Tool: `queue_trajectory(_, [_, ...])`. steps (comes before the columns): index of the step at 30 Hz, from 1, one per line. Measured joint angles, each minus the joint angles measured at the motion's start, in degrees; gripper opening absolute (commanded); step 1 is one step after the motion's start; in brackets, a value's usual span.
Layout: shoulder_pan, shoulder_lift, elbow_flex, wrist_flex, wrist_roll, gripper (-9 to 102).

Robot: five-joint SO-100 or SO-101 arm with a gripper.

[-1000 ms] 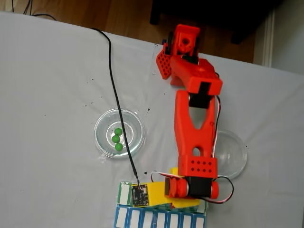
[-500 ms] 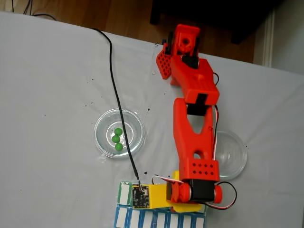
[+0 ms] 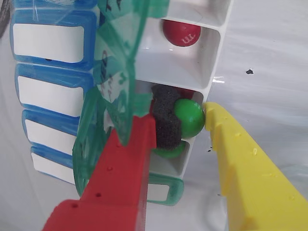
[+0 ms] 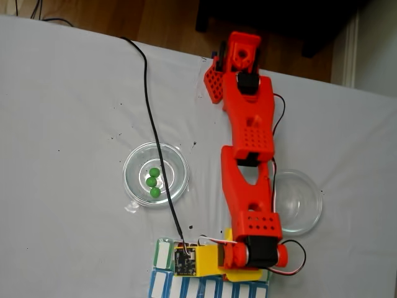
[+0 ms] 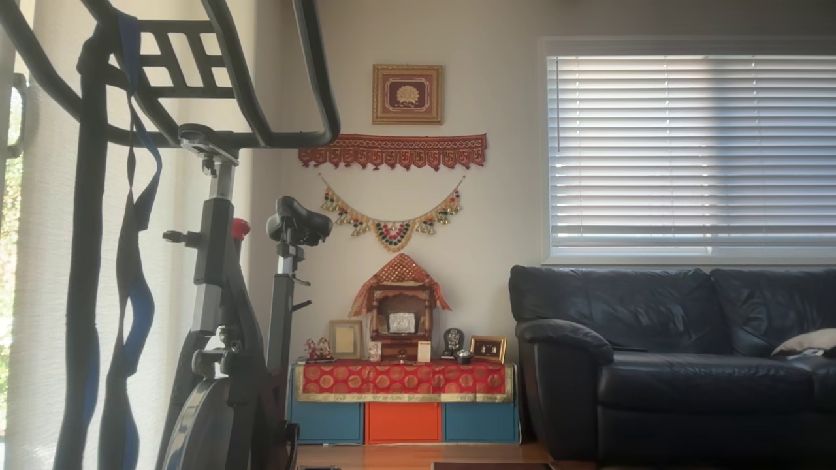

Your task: Sort medicines into box.

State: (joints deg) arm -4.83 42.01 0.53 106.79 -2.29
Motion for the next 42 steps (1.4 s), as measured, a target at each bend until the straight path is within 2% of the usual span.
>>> queue_trajectory(16, [0.4,9.3,14.6,0.4,-1.3,13])
queue_trajectory(29, [0.6,11.2,14.7,0.5,-0.9,11])
queue_trajectory(42, [0.5,11.2,13.7,0.5,0.3,19])
